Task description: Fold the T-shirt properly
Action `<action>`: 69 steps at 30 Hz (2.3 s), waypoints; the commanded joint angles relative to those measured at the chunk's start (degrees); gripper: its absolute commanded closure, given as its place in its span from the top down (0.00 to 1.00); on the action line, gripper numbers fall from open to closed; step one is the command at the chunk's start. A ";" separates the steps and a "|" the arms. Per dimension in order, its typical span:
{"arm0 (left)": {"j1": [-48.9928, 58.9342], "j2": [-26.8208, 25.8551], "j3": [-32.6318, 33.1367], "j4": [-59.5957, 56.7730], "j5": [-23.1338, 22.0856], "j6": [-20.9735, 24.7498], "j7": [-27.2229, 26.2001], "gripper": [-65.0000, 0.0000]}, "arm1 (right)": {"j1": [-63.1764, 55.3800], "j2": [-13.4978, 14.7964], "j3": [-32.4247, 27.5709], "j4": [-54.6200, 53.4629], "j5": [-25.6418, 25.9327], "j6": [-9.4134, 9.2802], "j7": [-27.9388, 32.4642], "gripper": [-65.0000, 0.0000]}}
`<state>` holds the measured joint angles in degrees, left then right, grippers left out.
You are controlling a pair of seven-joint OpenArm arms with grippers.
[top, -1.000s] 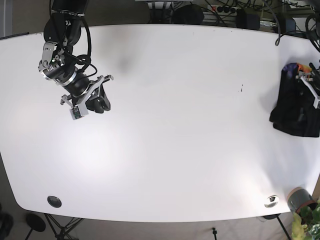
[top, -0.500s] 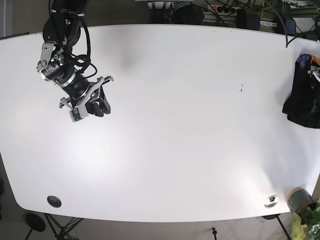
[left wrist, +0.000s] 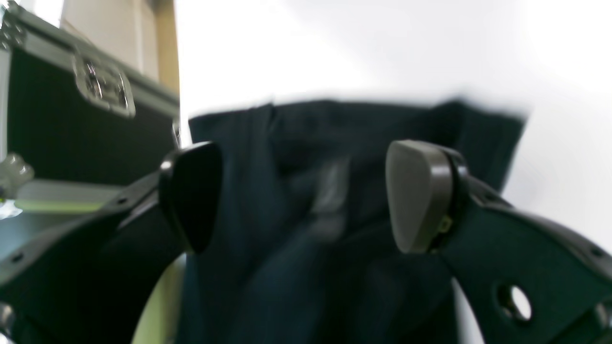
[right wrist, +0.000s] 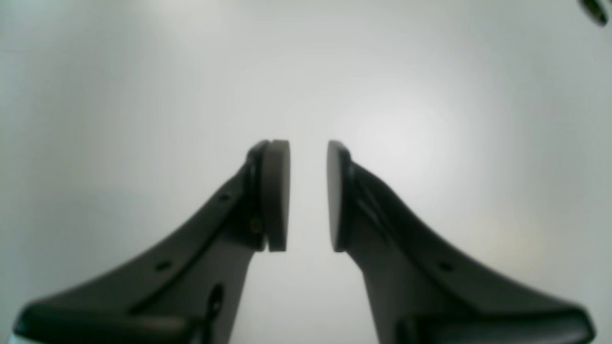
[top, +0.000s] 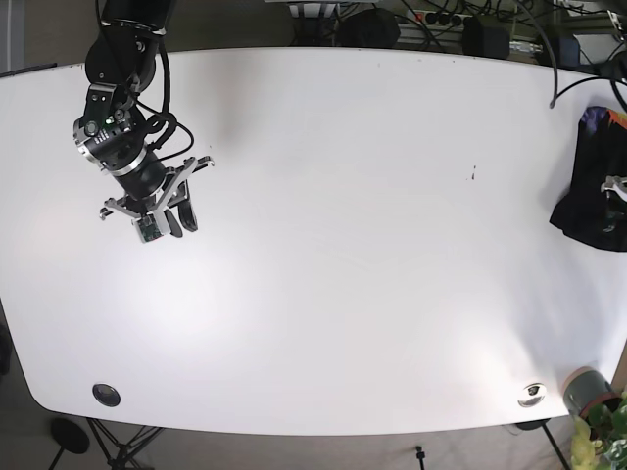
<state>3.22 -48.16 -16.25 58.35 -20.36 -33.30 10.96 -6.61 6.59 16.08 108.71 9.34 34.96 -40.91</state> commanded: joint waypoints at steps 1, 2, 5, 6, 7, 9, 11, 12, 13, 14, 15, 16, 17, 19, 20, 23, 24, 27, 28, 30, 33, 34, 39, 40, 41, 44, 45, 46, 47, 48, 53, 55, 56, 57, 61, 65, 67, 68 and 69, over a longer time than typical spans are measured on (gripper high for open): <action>-0.72 0.91 -0.14 4.99 -0.52 -0.06 -1.60 0.76 | 0.59 -1.27 0.06 -0.44 -4.82 0.34 7.02 0.19; -0.72 2.23 -0.14 6.40 -0.52 0.29 -1.60 0.75 | 0.59 -1.80 0.23 -0.97 -6.93 0.34 9.48 0.19; -0.72 7.41 -0.14 11.06 0.01 4.07 -1.60 0.68 | 0.41 -2.41 0.41 -3.43 -12.29 0.34 17.13 0.19; -0.72 8.56 -0.14 12.03 0.71 4.95 -1.60 0.68 | 0.41 -2.33 0.41 -4.05 -13.17 0.34 18.44 0.19; -0.72 10.49 -0.06 13.52 2.38 6.27 -1.60 0.68 | 0.41 -2.15 0.41 -5.28 -14.14 0.34 20.64 0.19; -1.16 14.97 -0.06 16.16 6.43 8.02 -1.69 0.68 | -0.20 -2.06 0.50 -7.21 -15.45 0.34 23.89 0.19; -1.16 19.55 -0.14 18.88 10.38 9.26 -1.77 0.67 | -1.17 -1.36 1.37 -8.35 -15.54 0.34 26.80 0.19; -1.16 21.74 -0.23 20.29 12.23 9.87 -1.77 0.67 | -1.61 -1.10 2.25 -8.88 -15.19 0.34 28.38 0.19; -1.16 23.50 -0.32 21.43 13.63 10.40 -1.77 0.67 | -1.96 -1.01 3.05 -9.32 -14.93 0.34 29.52 0.19; -0.98 26.32 -0.41 23.02 15.57 11.19 -1.77 0.67 | -2.49 -1.18 4.10 -10.38 -14.49 0.34 31.19 0.19; -0.81 28.34 -0.41 23.89 16.71 11.72 -2.04 0.67 | -2.75 -1.18 4.80 -10.90 -14.05 0.34 32.25 0.19; -0.63 30.01 -0.41 24.33 17.59 11.89 -2.65 0.67 | -3.01 -1.18 5.42 -11.34 -13.78 0.34 32.69 0.19; -0.10 32.56 -0.41 24.69 18.91 12.33 -4.06 0.67 | -3.45 -1.01 6.47 -11.78 -13.17 0.34 33.13 0.19; 1.83 35.72 -0.41 24.95 20.93 12.77 -7.05 0.67 | -4.42 -1.01 7.62 -11.87 -11.94 0.34 33.21 0.19; 3.06 37.30 -0.32 25.13 21.81 13.21 -8.90 0.67 | -5.56 -1.01 8.06 -11.61 -11.23 0.34 33.21 0.19; 7.90 41.61 -0.14 26.97 23.74 14.97 -13.64 0.67 | -9.26 -0.39 8.41 -11.52 -8.68 0.34 33.21 0.19; 9.83 43.11 0.03 27.94 24.27 15.41 -15.22 0.67 | -10.66 0.49 8.50 -11.52 -7.19 0.34 33.21 0.19; 14.40 45.57 2.05 30.22 24.89 15.76 -17.25 0.67 | -14.18 1.98 8.50 -11.52 -3.50 0.34 33.21 0.19; 16.34 45.74 2.67 31.10 24.98 15.76 -17.69 0.67 | -15.76 2.25 8.50 -11.34 -2.27 0.34 33.30 0.19; 19.68 45.92 3.37 33.30 24.71 15.76 -17.77 0.67 | -18.66 2.42 8.58 -9.94 -0.16 0.34 33.30 0.19; 24.86 46.01 3.72 36.47 24.71 15.76 -17.77 0.67 | -23.32 2.42 8.67 -7.47 2.04 0.34 33.30 0.19; 26.71 46.01 4.16 37.61 24.71 15.76 -17.77 0.67 | -24.99 2.42 9.02 -6.51 2.48 0.34 33.30 0.19; 37.08 46.01 5.13 43.59 24.71 15.76 -17.07 0.67 | -31.94 2.07 10.61 -3.87 5.47 0.78 33.21 0.19; 39.63 46.01 5.13 44.73 24.71 15.76 -16.63 0.67 | -33.70 2.07 10.87 -3.78 6.61 0.78 33.21 0.19; 41.74 46.01 5.13 45.61 24.71 15.76 -16.10 0.67 | -35.01 2.07 10.96 -3.61 7.67 0.78 33.21 0.19; 47.72 45.92 5.13 47.98 24.71 15.67 -15.22 0.67 | -39.32 2.07 10.96 -3.08 10.48 0.78 33.13 0.19; 49.39 45.83 5.13 48.42 24.71 15.67 -15.22 0.67 | -40.55 2.07 10.96 -2.99 10.92 0.78 33.13 0.19; 51.59 45.83 5.04 49.13 24.62 15.67 -15.22 0.67 | -42.14 2.16 10.96 -2.99 11.71 0.86 33.13 0.19; 53.26 45.92 5.04 49.56 24.54 15.67 -15.49 0.67 | -43.54 2.25 10.96 -2.99 12.24 0.86 33.13 0.19; 54.84 45.92 5.04 49.74 24.54 15.67 -15.58 0.67 | -44.60 2.25 10.96 -2.99 12.77 0.86 33.13 0.19; 60.03 46.01 5.22 49.56 23.92 15.67 -15.40 0.65 | -49.70 2.25 11.13 -3.08 13.73 0.86 33.13 0.19; 61.70 46.01 5.22 49.30 21.55 15.58 -15.40 0.62 | -51.37 2.07 10.87 -3.08 13.73 0.86 33.21 0.19; 62.23 46.01 5.22 49.21 20.49 15.58 -15.40 0.61 | -51.81 2.07 10.87 -3.08 13.73 0.86 33.21 0.19; 62.93 45.92 5.22 49.21 19.09 15.50 -15.40 0.61 | -52.25 2.07 10.78 -3.08 13.73 0.86 33.21 0.19; 63.37 45.92 5.22 48.95 16.45 15.50 -15.31 0.60 | -52.07 1.98 10.78 -3.08 13.73 0.86 33.21 0.19; 62.67 46.01 6.45 49.48 16.27 15.67 -15.66 0.61 | -48.64 1.98 10.87 -1.32 13.29 0.86 33.13 0.19; 61.26 46.01 7.15 50.71 16.54 15.67 -15.31 0.61 | -47.41 1.98 10.87 -0.71 13.29 0.86 33.13 0.19; 60.03 46.01 7.15 51.24 16.62 15.67 -15.31 0.61 | -46.36 2.07 10.87 -0.35 13.29 0.86 33.13 0.19; 58.89 46.01 7.24 51.32 16.71 15.67 -15.22 0.61 | -45.21 2.16 10.87 0.00 13.29 0.86 33.13 0.19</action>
<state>62.61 -2.07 -8.93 107.90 -3.36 -17.58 -2.39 -51.79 8.23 26.57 107.28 21.74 35.57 -9.02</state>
